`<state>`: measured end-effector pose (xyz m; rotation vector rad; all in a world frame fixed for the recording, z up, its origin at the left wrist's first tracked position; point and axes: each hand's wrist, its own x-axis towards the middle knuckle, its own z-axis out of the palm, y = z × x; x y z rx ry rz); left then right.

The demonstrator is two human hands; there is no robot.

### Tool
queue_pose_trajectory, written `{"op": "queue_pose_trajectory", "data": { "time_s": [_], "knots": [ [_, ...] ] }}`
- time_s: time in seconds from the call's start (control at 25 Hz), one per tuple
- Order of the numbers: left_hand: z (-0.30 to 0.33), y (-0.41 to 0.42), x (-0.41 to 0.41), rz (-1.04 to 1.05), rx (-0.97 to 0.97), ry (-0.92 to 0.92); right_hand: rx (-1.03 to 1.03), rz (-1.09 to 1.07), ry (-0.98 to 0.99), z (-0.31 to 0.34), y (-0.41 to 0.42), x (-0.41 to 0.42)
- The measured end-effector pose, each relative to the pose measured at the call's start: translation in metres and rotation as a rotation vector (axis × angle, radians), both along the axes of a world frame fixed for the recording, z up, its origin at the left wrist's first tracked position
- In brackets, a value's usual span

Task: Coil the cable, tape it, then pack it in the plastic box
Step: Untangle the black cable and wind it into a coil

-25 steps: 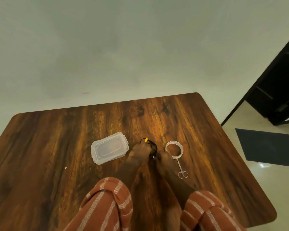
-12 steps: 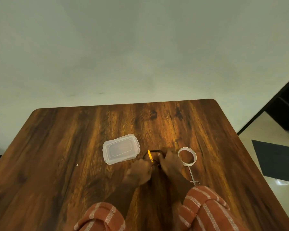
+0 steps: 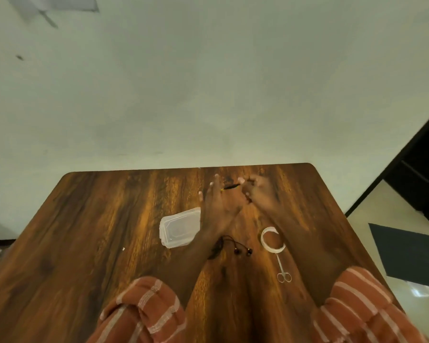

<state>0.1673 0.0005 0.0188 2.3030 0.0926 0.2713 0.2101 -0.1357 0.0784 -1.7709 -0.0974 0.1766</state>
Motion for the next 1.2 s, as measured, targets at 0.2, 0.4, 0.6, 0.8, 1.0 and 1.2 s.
{"op": "queue_pose_trajectory", "data": {
  "time_s": [0.2, 0.4, 0.6, 0.8, 1.0, 1.2],
  "knots": [
    [0.131, 0.003, 0.006, -0.251, -0.524, 0.117, 0.355, -0.129, -0.081, 0.168, -0.055, -0.002],
    [0.205, 0.041, -0.011, -0.351, -0.378, 0.139, 0.34, -0.472, -0.253, 0.254, -0.127, -0.012],
    [0.284, 0.027, -0.023, -0.403, -0.271, 0.006, -0.749, -0.286, -0.367, 0.244, -0.106, -0.039],
    [0.327, -0.006, -0.02, -0.414, -0.093, -0.102, -0.153, 0.133, -0.248, 0.244, -0.013, -0.078],
    [0.295, 0.072, -0.034, -0.28, -0.123, -0.031, 0.229, -0.277, -0.221, 0.229, -0.051, -0.043],
    [0.268, 0.125, -0.055, -0.149, -0.356, 0.037, 0.156, -0.287, -0.057, 0.201, -0.086, -0.028]
  ]
}}
